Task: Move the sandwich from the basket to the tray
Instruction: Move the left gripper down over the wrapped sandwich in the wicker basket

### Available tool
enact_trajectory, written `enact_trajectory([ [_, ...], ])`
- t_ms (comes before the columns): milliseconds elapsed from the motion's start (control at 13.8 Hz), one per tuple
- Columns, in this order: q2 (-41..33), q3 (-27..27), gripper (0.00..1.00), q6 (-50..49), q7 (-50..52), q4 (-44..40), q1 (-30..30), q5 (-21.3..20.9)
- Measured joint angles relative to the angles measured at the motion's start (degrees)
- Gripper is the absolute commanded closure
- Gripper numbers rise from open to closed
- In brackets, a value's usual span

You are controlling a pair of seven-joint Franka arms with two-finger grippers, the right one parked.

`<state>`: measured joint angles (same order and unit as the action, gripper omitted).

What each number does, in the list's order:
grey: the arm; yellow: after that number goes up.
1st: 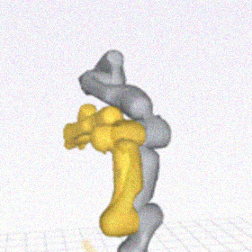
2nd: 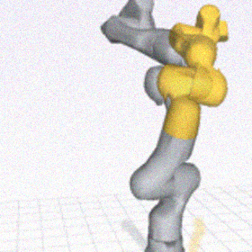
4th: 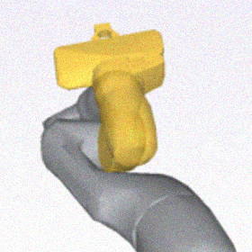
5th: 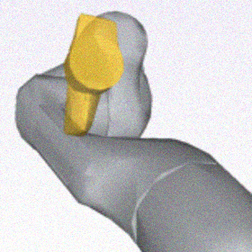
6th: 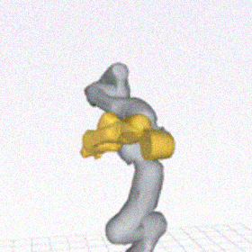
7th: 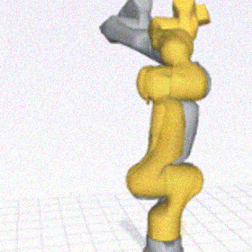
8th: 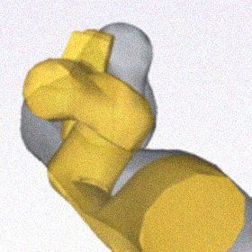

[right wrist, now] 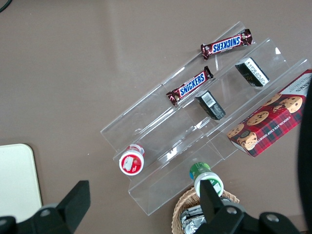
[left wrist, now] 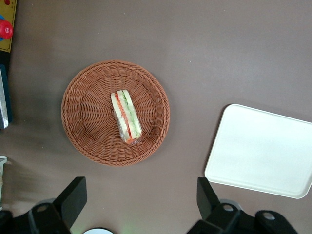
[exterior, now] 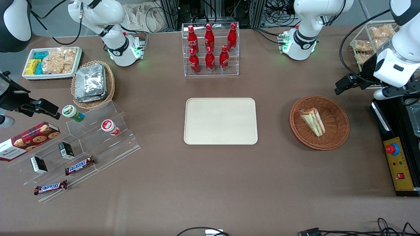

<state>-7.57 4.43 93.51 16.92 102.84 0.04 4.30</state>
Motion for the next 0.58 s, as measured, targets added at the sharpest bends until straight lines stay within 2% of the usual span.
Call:
enact_trajectory([
  [578, 0.5, -0.1, 0.00, -4.0, 0.3, 1.1, 0.0, 0.0],
])
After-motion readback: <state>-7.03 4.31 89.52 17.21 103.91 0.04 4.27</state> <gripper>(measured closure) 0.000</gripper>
